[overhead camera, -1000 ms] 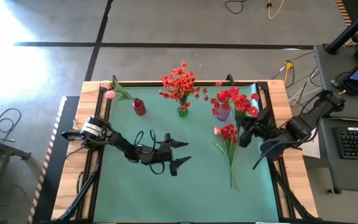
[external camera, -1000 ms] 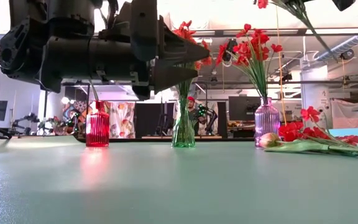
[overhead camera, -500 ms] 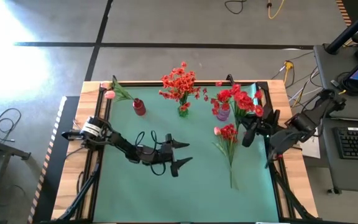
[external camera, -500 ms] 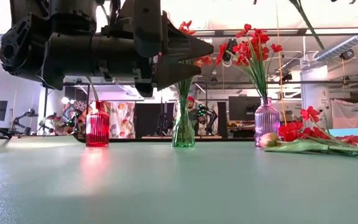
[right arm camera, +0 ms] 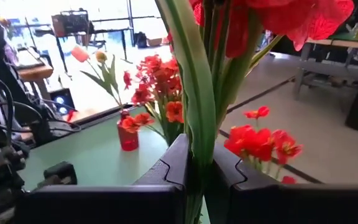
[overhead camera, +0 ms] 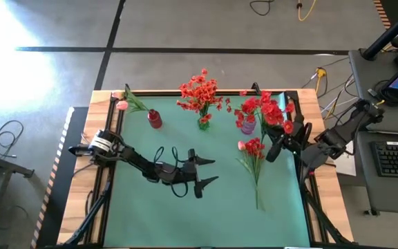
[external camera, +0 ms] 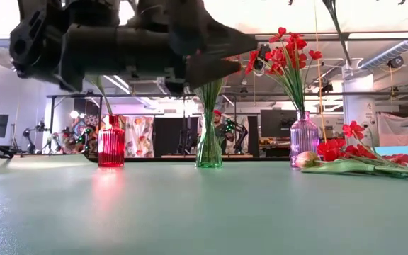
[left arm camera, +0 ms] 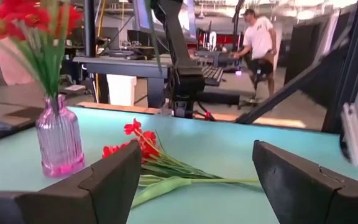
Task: Sort flowers into vase by color
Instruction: Put the middle right red flower in the violet flower vase, then put the pink flower in the red flower vase
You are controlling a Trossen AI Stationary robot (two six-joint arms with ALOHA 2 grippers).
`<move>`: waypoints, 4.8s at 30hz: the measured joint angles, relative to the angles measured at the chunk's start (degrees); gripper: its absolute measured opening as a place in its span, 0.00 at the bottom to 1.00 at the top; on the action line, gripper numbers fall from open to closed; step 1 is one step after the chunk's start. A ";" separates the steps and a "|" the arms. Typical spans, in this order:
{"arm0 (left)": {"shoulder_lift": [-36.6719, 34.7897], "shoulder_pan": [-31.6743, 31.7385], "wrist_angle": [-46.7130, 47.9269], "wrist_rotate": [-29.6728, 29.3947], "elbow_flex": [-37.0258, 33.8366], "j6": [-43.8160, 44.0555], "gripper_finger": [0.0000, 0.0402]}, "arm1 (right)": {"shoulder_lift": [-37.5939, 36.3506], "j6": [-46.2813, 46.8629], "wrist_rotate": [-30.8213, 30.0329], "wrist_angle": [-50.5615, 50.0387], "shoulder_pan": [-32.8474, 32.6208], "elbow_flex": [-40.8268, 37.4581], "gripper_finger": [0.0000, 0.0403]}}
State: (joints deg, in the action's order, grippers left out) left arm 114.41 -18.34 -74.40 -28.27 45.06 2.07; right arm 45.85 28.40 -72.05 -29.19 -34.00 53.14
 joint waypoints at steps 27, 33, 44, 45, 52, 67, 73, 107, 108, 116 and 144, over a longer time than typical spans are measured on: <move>0.91 8.93 10.56 0.48 8.81 -7.83 0.73 | -13.02 -52.17 37.47 54.32 9.71 -19.49 0.05; 4.50 12.09 11.06 2.91 13.88 -11.42 0.73 | -22.96 -47.33 26.76 54.76 16.27 -27.14 0.05; 14.26 17.16 11.56 3.85 25.79 -12.72 0.73 | -21.54 -40.12 14.09 50.59 19.48 -28.39 0.05; 15.06 17.50 11.45 3.82 26.76 -13.16 0.73 | -20.96 -39.75 12.32 50.83 19.75 -28.39 0.05; 20.11 19.96 11.53 3.86 31.52 -13.96 0.73 | -18.63 -30.37 12.62 51.08 24.32 -28.82 0.05; 20.98 21.23 10.98 5.40 32.15 -15.04 0.73 | -15.63 -26.23 14.19 51.16 34.64 -30.14 0.05; 20.96 21.23 11.00 5.40 32.15 -14.90 0.73 | -14.66 -24.59 16.43 54.37 38.55 -31.50 0.05; 20.81 21.17 11.96 5.35 32.06 -13.55 0.73 | -7.41 -25.96 19.54 59.58 42.77 -34.18 0.16; 20.81 21.17 11.96 5.35 32.06 -13.53 0.73 | -7.39 -25.78 19.56 59.54 42.77 -34.18 0.18; 20.33 21.01 12.54 5.33 32.04 -13.53 0.73 | -7.59 -23.06 21.30 54.74 42.77 -33.74 0.33; 16.66 20.26 14.07 5.31 27.21 -10.32 0.73 | -7.55 3.18 33.14 4.72 42.12 -17.89 0.73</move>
State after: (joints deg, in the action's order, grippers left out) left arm 131.07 1.92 -60.33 -22.96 72.27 -8.25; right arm 38.30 31.58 -38.91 -24.47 8.12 35.25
